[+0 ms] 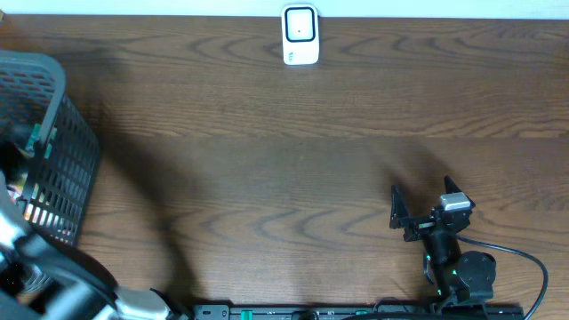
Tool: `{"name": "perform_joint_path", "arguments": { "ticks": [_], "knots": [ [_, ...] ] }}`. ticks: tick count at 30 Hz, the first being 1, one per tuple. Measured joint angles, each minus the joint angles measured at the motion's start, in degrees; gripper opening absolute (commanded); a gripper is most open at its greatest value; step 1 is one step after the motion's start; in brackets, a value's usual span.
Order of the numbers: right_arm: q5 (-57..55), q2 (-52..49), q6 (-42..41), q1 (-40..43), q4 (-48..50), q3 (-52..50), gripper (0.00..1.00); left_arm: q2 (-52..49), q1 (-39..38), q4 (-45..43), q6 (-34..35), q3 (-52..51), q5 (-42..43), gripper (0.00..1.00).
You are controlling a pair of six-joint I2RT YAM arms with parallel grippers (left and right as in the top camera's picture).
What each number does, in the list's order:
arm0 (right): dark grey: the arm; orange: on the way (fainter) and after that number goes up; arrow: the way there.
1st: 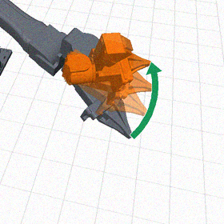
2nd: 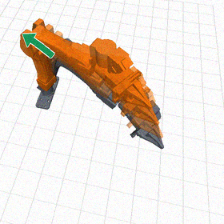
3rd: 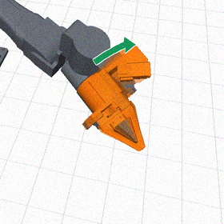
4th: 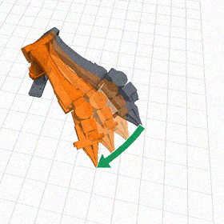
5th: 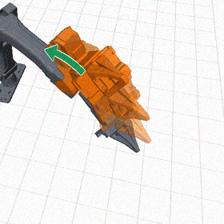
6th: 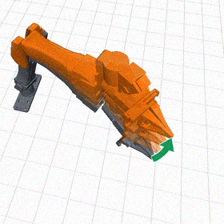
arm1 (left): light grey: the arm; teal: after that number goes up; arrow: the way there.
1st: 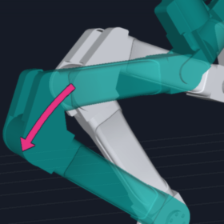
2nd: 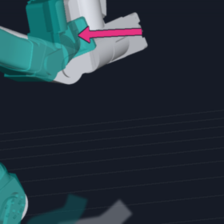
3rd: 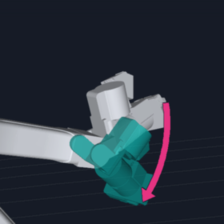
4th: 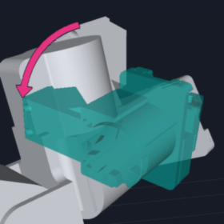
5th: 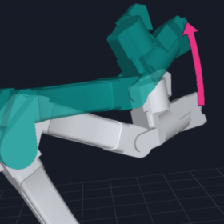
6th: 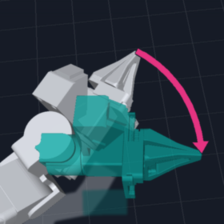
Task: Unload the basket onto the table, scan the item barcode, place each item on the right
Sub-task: 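Close the left gripper on the wet-wipes pack and lift it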
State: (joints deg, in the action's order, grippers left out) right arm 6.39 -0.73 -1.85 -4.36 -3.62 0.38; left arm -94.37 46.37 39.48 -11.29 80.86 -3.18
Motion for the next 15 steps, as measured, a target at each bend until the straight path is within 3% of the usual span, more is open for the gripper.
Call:
{"name": "perform_joint_path", "arguments": {
  "ticks": [8, 15],
  "knots": [
    [0.0, 0.0, 0.0, 0.0, 0.0, 0.0, 0.99, 18.0, 0.0, -3.7, 2.5, 0.4, 0.0, 0.07],
    [0.0, 0.0, 0.0, 0.0, 0.0, 0.0, 0.99, 23.2, -0.5, -10.4, 8.4, 0.5, 0.0, 0.08]
  ]
}}
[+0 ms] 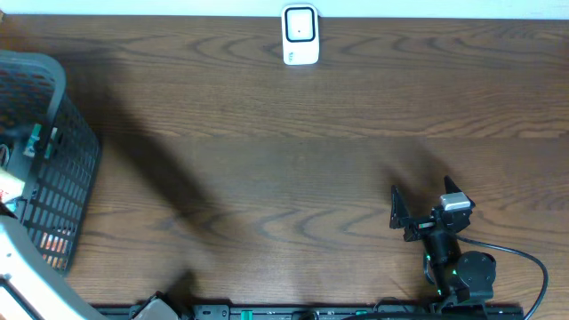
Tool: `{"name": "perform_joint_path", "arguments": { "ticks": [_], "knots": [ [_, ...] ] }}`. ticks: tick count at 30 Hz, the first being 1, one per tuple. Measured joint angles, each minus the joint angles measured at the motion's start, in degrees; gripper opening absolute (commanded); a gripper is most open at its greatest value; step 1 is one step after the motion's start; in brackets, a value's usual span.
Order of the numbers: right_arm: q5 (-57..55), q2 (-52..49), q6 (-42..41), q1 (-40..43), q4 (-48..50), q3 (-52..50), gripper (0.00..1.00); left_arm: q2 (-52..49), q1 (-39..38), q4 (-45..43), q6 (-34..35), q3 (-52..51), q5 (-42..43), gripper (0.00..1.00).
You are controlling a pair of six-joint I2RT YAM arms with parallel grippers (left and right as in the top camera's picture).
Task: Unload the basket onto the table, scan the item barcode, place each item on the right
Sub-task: 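Close the left gripper on the wet-wipes pack and lift it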
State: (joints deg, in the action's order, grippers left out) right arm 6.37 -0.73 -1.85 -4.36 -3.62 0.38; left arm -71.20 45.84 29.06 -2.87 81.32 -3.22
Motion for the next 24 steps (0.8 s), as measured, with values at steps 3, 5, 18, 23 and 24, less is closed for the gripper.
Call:
{"name": "perform_joint_path", "arguments": {
  "ticks": [3, 5, 18, 23, 24],
  "knots": [
    [0.0, 0.0, 0.0, 0.0, 0.0, 0.0, 0.99, 2.3, -1.8, -4.4, 5.0, 0.0, -0.2, 0.08],
    [0.0, 0.0, 0.0, 0.0, 0.0, 0.0, 0.99, 3.9, -3.3, -5.9, 7.2, 0.0, -0.1, 0.07],
    [0.0, 0.0, 0.0, 0.0, 0.0, 0.0, 0.99, 2.4, -5.4, 6.8, 6.4, 0.5, -3.7, 0.75],
    [0.0, 0.0, 0.0, 0.0, 0.0, 0.0, 0.99, -3.6, -3.3, 10.1, 5.6, 0.5, -5.3, 0.78],
    [0.0, 0.0, 0.0, 0.0, 0.0, 0.0, 0.99, -4.9, -3.1, 10.4, 5.4, 0.5, -5.6, 0.78]
  ]
}}
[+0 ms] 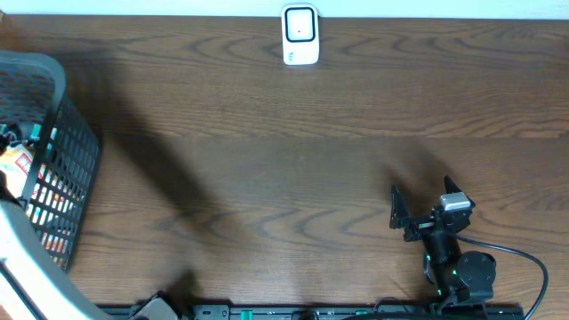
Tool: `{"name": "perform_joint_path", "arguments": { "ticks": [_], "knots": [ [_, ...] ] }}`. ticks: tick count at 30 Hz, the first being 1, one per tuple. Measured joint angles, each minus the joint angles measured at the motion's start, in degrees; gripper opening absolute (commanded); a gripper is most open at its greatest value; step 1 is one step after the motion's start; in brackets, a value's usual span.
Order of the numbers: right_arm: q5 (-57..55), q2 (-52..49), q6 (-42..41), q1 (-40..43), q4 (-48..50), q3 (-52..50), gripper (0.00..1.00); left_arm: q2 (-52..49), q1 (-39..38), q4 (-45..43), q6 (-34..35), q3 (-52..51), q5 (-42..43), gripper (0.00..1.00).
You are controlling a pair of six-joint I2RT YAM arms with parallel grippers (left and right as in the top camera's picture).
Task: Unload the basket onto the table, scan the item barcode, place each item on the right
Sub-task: 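Close the left gripper on the wet-wipes pack and lift it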
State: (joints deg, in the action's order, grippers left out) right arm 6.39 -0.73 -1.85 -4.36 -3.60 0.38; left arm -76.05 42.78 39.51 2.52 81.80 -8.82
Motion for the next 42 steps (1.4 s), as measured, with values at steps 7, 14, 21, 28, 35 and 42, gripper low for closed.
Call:
{"name": "perform_joint_path", "arguments": {
  "ticks": [7, 14, 21, 28, 35, 42],
  "knots": [
    [0.0, 0.0, 0.0, 0.0, 0.0, 0.0, 0.99, -9.7, 0.3, 1.0, -3.7, 0.0, -0.5, 0.83],
    [0.0, 0.0, 0.0, 0.0, 0.0, 0.0, 0.99, -21.2, 0.3, -0.9, -4.5, 0.0, -0.6, 0.84],
    [0.0, 0.0, 0.0, 0.0, 0.0, 0.0, 0.99, -29.6, 0.3, -4.5, -5.1, 0.0, 1.0, 0.85],
    [0.0, 0.0, 0.0, 0.0, 0.0, 0.0, 0.99, -30.4, 0.6, -8.5, -8.0, 0.0, 9.8, 0.86],
    [0.0, 0.0, 0.0, 0.0, 0.0, 0.0, 0.99, -30.4, 0.6, -8.9, -10.3, 0.0, 13.0, 0.86],
    [0.0, 0.0, 0.0, 0.0, 0.0, 0.0, 0.99, -30.3, 0.6, -8.5, -11.0, 0.0, 12.6, 0.86]
  ]
}}
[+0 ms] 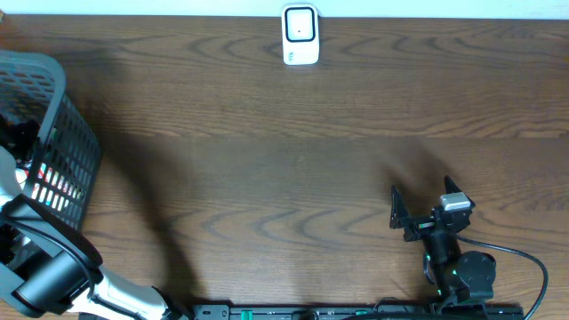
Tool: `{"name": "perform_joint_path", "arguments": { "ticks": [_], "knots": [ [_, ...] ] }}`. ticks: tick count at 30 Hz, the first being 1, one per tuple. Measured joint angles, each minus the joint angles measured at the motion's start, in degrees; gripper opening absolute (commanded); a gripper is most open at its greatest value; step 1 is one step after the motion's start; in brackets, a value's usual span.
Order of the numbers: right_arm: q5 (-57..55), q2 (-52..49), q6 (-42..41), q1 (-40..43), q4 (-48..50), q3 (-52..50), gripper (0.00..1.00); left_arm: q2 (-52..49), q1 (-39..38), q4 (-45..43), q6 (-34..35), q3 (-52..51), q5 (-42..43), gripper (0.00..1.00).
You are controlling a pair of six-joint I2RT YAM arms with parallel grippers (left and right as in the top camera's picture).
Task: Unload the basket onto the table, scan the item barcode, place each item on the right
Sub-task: 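Close the left gripper on the wet-wipes pack and lift it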
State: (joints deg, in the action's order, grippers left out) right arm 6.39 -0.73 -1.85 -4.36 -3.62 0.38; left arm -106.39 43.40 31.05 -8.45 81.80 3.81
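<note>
The white barcode scanner (300,36) stands at the far edge of the table, in the middle. At the left edge stands a grey mesh basket (67,133), and red and white packaging (55,182) shows through its wall. My left arm (44,271) rises from the front left corner and reaches into the basket. The left gripper (16,135) is only a dark shape behind the mesh, so its jaws cannot be made out. My right gripper (422,200) rests open and empty at the front right, pointing away from the front edge.
Brown wooden tabletop (284,151) spreads between the basket and the right arm. A black cable (524,262) loops beside the right arm's base at the front right.
The left arm has shifted: its elbow now shows at the front left corner, and the wrist sits deeper in the basket. The orange and white item seen near the wrist no longer shows. The right arm is unchanged.
The left arm reached into the basket from the front left at every moment, shifting its pose each time. An orange and white item showed by the wrist 1.4 s ago and is now hidden. The scanner and the right arm never moved.
</note>
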Motion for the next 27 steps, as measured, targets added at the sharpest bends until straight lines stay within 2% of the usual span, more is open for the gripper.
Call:
{"name": "perform_joint_path", "arguments": {
  "ticks": [11, 14, 17, 22, 26, 27],
  "knots": [
    [0.0, 0.0, 0.0, 0.0, 0.0, 0.0, 0.99, -1.3, 0.1, -0.1, -0.4, -3.7, -3.3, 0.86],
    [0.0, 0.0, 0.0, 0.0, 0.0, 0.0, 0.99, -3.6, 0.2, -0.2, -0.5, -4.1, -3.9, 0.82],
    [0.0, 0.0, 0.0, 0.0, 0.0, 0.0, 0.99, -4.7, 0.7, -0.3, -0.3, -4.2, -4.7, 0.62],
    [0.0, 0.0, 0.0, 0.0, 0.0, 0.0, 0.99, -4.6, 1.1, -0.7, -0.5, -4.2, -5.6, 0.39],
    [0.0, 0.0, 0.0, 0.0, 0.0, 0.0, 0.99, -4.0, 1.2, -0.7, -0.5, -4.2, -5.7, 0.1],
    [0.0, 0.0, 0.0, 0.0, 0.0, 0.0, 0.99, -3.5, 1.2, -0.6, -0.4, -4.2, -5.7, 0.08]
  ]
}}
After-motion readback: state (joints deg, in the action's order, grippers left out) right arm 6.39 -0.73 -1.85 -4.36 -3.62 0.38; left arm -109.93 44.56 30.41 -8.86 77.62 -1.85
